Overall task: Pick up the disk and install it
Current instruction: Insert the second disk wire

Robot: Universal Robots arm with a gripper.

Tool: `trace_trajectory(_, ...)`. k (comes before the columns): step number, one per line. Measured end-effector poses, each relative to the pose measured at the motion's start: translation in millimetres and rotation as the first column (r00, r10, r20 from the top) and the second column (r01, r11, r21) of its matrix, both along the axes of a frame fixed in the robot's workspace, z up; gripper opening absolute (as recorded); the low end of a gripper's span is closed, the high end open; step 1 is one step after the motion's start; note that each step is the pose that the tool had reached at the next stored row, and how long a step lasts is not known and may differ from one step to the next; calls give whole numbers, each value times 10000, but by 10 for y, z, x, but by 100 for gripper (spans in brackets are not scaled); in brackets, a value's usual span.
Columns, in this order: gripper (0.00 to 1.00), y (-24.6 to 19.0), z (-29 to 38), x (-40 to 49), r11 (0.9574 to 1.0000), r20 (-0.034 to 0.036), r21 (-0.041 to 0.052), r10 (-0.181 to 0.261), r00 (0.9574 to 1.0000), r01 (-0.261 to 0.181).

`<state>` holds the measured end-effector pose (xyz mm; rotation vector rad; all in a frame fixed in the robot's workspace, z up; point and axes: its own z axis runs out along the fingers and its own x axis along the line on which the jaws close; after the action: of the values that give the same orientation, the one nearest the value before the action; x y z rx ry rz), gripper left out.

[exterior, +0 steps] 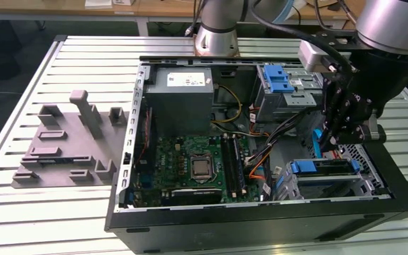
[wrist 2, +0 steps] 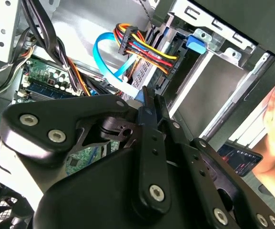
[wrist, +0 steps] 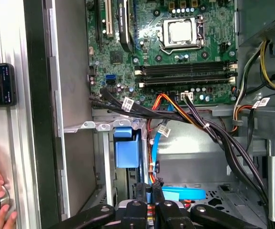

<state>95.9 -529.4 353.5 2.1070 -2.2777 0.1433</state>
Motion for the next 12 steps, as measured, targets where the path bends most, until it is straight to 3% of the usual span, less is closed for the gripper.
trace_trajectory(12,16,0,-1,0,10000,-31,0,0,10000,0)
